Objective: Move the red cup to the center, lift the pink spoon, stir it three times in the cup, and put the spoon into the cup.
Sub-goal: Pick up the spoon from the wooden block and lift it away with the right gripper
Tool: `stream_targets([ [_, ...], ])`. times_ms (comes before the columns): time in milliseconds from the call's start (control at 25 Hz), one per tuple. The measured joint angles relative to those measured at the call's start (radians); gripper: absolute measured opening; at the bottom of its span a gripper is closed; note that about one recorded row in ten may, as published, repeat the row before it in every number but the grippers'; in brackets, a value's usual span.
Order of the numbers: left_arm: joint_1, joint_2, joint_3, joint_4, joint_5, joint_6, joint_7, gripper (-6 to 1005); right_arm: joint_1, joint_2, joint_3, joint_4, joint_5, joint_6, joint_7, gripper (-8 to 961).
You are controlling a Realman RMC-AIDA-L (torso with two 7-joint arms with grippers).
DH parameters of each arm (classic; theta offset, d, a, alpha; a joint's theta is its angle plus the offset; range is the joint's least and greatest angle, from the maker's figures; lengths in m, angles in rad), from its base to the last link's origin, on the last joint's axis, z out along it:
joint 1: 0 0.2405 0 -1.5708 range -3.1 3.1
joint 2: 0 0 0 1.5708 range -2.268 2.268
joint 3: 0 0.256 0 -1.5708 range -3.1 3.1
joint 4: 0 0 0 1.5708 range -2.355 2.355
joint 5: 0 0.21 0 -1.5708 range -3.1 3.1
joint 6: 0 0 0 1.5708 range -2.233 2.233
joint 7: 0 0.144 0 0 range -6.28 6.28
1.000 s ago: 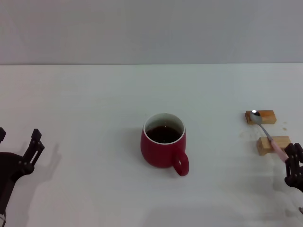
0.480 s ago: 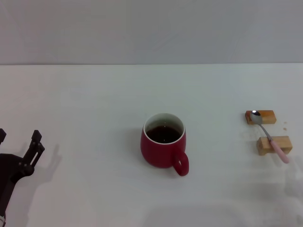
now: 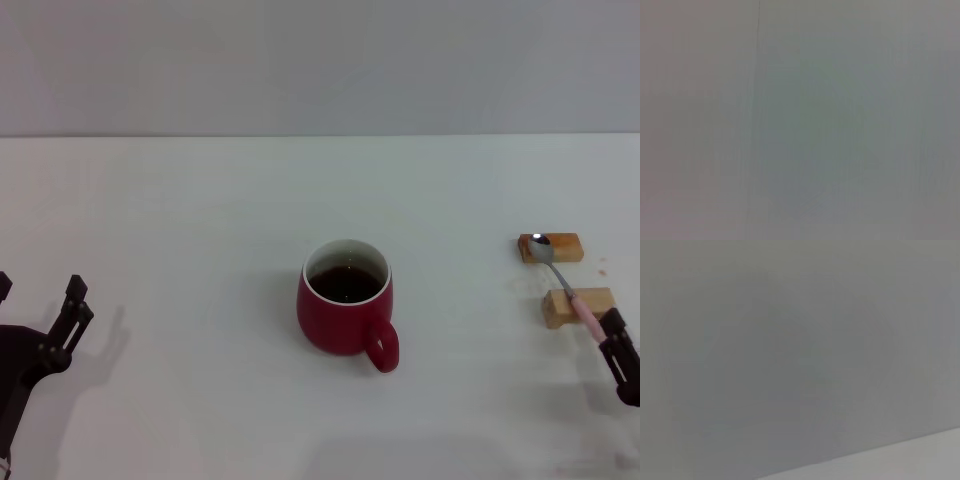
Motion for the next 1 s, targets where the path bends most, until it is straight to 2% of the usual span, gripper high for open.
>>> stream_targets([
  [320, 0.003, 0.001, 0.0, 0.0, 0.0, 0.002, 0.0, 860, 0.003, 0.002, -0.003, 0.006, 0.0, 0.015, 0.0, 586],
  [1000, 0.003, 0.001, 0.0, 0.027, 0.0, 0.019, -0.04, 860, 0.037, 0.002, 0.001, 0.007, 0.0, 0.092, 0.0, 587],
])
